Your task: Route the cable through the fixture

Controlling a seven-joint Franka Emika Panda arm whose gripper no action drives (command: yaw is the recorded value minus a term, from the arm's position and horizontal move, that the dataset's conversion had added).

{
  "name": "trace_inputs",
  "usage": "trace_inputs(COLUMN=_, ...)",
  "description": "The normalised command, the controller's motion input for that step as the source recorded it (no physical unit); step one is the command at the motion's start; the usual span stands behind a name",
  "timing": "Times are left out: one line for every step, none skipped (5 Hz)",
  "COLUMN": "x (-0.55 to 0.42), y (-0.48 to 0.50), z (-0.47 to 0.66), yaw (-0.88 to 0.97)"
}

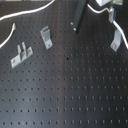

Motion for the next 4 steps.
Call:
trace_inputs(x=-0.035, y=-0.004, z=0.06, yaw=0.0)
trace_inputs(x=-0.196, y=-0.181, z=0.39, yaw=-0.1)
trace_inputs(x=-0.014, y=-0.091, z=0.04, yaw=-0.13)
trace_inputs(x=-0.089, y=-0.072, z=0.06, yaw=-0.15)
